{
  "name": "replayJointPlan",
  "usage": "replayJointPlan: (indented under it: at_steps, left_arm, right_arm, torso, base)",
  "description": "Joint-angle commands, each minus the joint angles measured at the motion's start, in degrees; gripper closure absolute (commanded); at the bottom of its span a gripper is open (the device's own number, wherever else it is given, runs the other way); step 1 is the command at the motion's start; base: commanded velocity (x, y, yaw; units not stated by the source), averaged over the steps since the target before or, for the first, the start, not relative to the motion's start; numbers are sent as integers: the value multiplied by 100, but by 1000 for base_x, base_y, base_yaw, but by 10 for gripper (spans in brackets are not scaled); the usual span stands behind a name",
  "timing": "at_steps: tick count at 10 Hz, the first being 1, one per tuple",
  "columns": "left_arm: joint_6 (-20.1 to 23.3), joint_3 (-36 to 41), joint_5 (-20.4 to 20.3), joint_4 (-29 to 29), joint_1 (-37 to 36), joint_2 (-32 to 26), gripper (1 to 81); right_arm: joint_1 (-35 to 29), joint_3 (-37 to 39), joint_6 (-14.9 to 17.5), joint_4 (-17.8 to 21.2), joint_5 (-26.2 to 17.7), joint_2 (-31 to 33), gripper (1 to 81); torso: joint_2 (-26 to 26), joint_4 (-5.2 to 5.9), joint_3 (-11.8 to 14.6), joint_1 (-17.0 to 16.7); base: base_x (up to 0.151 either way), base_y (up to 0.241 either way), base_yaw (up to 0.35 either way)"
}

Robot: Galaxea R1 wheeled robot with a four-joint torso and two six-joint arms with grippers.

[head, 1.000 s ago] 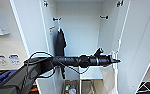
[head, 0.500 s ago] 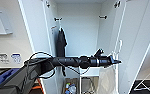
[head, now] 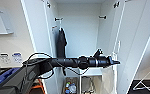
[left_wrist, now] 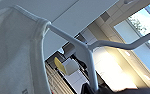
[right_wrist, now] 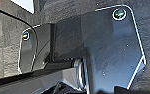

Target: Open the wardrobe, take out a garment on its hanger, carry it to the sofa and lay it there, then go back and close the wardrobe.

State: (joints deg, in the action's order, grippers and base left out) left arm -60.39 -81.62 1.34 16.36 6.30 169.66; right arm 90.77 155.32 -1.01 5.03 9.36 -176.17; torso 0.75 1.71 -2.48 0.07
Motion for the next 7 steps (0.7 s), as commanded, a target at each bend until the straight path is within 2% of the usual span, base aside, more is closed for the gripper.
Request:
replayJointPlan:
  at_steps: [1,2,7]
  left_arm:
    - [54,189,-327,403,-960,-142,811]
    - [54,260,-319,447,-924,-204,811]
    - [54,427,-319,675,-547,-406,811]
  right_arm:
    - [-248,-56,22,-2,-277,-26,10]
    - [-256,-56,22,-2,-277,-26,10]
    - [-256,-64,22,6,-277,-18,10]
  torso:
    - [0,0,-402,0]
    - [0,0,-24,0]
    - [-2,0,-114,2]
  base:
    - [0,0,0]
    - [0,0,0]
    - [0,0,0]
